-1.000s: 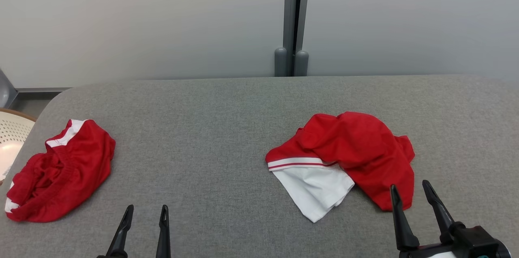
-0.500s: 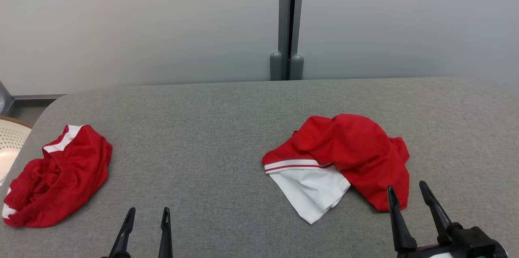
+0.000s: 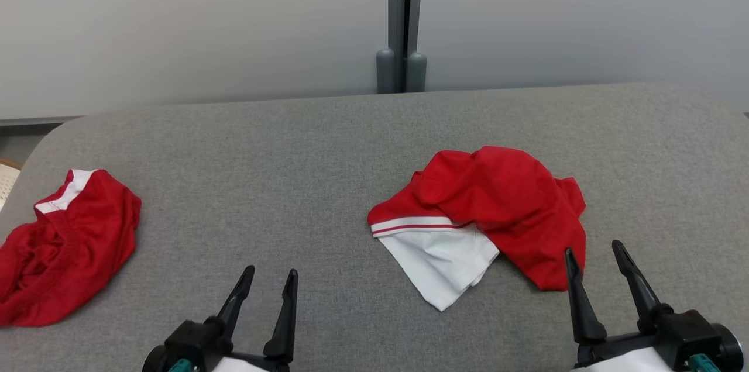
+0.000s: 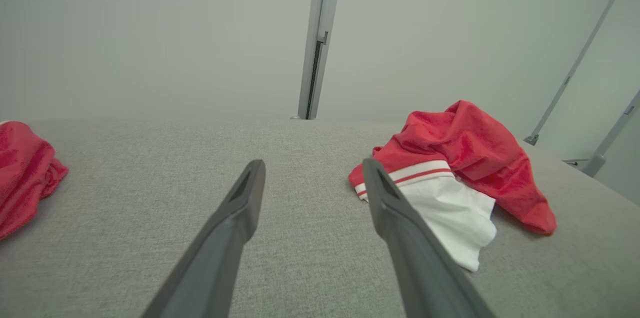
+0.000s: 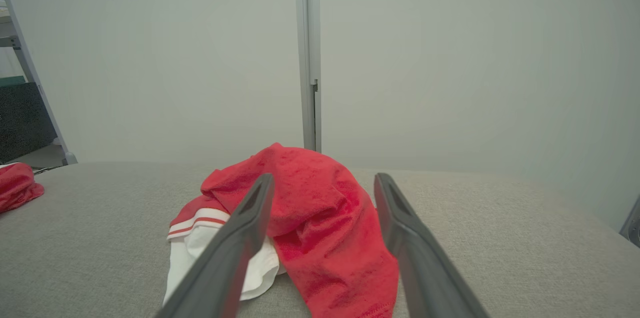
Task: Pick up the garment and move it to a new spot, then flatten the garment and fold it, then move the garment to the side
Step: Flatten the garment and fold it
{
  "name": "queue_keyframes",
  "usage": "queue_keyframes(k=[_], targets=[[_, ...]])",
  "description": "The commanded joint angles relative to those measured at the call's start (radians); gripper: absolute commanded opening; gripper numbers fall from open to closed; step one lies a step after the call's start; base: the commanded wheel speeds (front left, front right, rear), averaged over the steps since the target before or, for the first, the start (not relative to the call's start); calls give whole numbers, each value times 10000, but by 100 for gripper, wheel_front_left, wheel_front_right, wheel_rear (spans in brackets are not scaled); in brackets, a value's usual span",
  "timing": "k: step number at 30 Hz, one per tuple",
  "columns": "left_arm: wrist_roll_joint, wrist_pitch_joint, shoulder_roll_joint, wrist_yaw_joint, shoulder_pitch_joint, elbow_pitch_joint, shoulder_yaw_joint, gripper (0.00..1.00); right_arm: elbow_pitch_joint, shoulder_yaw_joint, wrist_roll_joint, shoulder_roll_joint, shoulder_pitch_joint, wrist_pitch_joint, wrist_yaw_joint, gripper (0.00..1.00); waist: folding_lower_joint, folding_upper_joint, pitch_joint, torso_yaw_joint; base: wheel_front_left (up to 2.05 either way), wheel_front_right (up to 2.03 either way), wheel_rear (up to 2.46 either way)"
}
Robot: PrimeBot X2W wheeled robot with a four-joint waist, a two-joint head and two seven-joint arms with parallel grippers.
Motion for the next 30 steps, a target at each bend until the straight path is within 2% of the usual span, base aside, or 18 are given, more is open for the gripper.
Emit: queue_keyframes(k=[1,10,15,19,25,27,28,29,30], targets=[[-424,-17,46,-112,-463,291,-178,100,-87,-13,-73,-65,-178,-6,-17,100,0,0,347,-180,0,0,0],[-2291,-14,51,-482,-3589,3570,-2326,100,-541,-143,-56,-230,-1159,-6,-19,100,0,0,1717,-867,0,0,0],[-3570,-13,50,-124,-5081,5327,-3285,100,-674,73,62,-243,-1476,-6,-19,100,0,0,2220,-1344,0,0,0],[-4258,16,48,364,-5914,6305,-3986,100,-758,22,103,-180,-1581,-6,-19,100,0,0,2489,-1670,0,0,0],[-4884,16,41,426,-6522,7155,-4742,100,-747,-137,142,-105,-1647,-6,-19,100,0,0,2622,-1986,0,0,0],[-5004,19,47,566,-6637,7379,-4868,100,-724,-119,141,-90,-1666,-6,-19,100,0,0,2634,-2049,0,0,0],[-5072,16,45,631,-6690,7480,-4930,96,-707,-104,138,-84,-1682,-6,-19,100,0,0,2636,-2079,0,0,0],[-5119,13,45,675,-6736,7589,-4981,84,-697,-91,139,-80,-1697,-6,-19,100,0,0,2642,-2101,0,0,0],[-5194,16,50,768,-6827,7790,-5097,29,-706,-89,160,-61,-1740,-6,-19,100,0,0,2655,-2134,0,0,0]])
